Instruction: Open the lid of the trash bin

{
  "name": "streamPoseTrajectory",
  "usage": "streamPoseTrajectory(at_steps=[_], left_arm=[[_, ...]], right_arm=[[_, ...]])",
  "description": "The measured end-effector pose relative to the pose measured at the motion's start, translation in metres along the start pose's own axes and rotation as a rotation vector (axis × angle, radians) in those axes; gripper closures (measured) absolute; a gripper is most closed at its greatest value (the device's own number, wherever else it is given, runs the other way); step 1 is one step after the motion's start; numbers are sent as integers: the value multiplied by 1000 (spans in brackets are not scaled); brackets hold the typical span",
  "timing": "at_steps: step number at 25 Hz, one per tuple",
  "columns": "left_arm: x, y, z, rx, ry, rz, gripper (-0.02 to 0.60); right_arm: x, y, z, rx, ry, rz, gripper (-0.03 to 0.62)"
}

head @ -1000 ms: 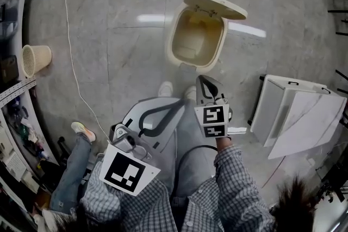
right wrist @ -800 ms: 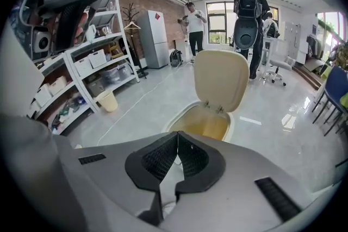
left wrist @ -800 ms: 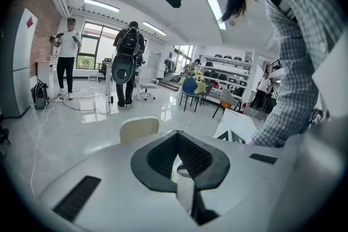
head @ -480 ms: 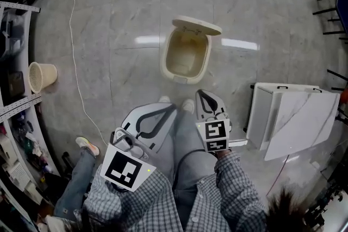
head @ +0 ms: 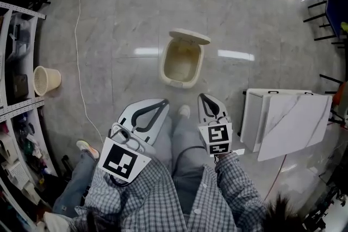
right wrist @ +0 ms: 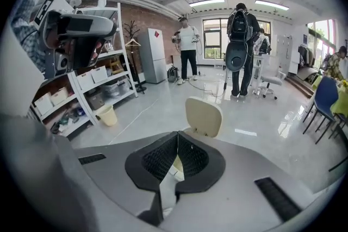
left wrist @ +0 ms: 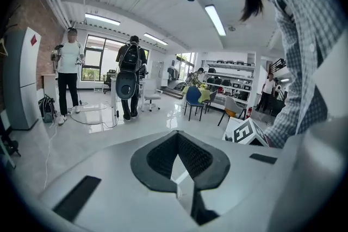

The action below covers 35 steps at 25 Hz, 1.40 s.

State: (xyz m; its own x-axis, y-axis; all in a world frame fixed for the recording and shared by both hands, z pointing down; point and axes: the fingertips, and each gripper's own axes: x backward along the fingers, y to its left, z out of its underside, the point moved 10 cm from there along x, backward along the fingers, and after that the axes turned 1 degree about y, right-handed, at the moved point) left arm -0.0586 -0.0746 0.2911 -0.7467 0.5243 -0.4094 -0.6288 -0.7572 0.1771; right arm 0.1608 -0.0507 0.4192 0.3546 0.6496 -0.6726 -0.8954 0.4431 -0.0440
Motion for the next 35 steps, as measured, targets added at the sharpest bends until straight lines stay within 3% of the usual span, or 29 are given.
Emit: streamPoseTrajectory(at_steps=[7, 25, 35], left_arm=[[16, 3, -29, 0, -44, -42, 577], [50, -14, -97, -67, -174, -59, 577], [60, -18, -112, -62, -238, -62, 577]], right_arm=[[27, 2, -39, 15, -73, 3, 576], [120, -5, -129, 15, -340, 64, 576], [152, 6, -161, 53, -499, 54, 576]])
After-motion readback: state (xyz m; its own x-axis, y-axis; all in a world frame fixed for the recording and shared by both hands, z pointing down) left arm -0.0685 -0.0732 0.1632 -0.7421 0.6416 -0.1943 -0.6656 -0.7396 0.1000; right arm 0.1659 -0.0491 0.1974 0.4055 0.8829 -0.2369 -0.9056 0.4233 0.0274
